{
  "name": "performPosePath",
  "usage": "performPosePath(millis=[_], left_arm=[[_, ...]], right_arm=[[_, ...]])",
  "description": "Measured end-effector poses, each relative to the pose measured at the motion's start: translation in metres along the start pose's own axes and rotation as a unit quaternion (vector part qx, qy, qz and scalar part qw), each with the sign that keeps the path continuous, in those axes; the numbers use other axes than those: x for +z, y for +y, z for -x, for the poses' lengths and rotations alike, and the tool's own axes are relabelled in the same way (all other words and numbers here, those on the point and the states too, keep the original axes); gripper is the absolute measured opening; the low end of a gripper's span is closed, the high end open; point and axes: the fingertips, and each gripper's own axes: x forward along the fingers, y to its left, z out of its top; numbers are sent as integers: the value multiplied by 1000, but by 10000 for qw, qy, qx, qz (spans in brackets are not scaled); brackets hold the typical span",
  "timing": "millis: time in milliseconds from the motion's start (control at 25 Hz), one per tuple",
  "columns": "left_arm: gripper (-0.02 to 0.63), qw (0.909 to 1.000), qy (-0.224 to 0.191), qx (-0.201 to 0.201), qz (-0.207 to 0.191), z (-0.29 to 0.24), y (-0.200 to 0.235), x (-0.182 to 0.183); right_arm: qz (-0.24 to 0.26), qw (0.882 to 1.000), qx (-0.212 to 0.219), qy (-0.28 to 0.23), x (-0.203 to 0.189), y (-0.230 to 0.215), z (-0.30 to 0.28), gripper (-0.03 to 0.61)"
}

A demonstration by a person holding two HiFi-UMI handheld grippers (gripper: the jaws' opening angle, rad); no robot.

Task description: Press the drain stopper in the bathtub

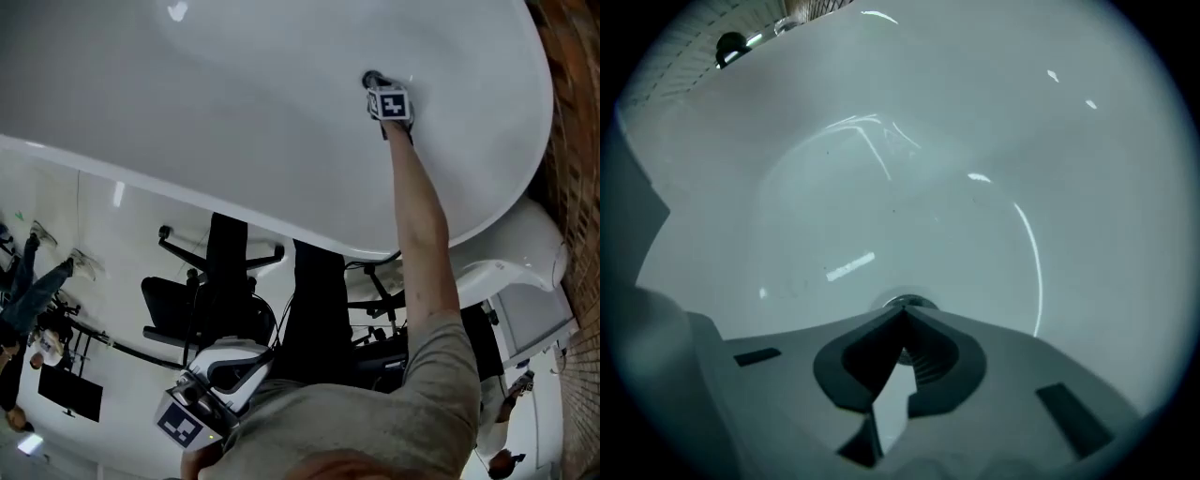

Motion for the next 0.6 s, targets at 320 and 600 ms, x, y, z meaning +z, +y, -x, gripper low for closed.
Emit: performPosePath(millis=[320,600], left_arm=[[-6,9999,52,3,138,-10,13,-13],[-6,9994,62,-307,-134,3,-14,-6]], right_arm=[[576,9969,-514,129,-4,7,-20,6],[-39,9991,3,415,-10,-2,13,3]])
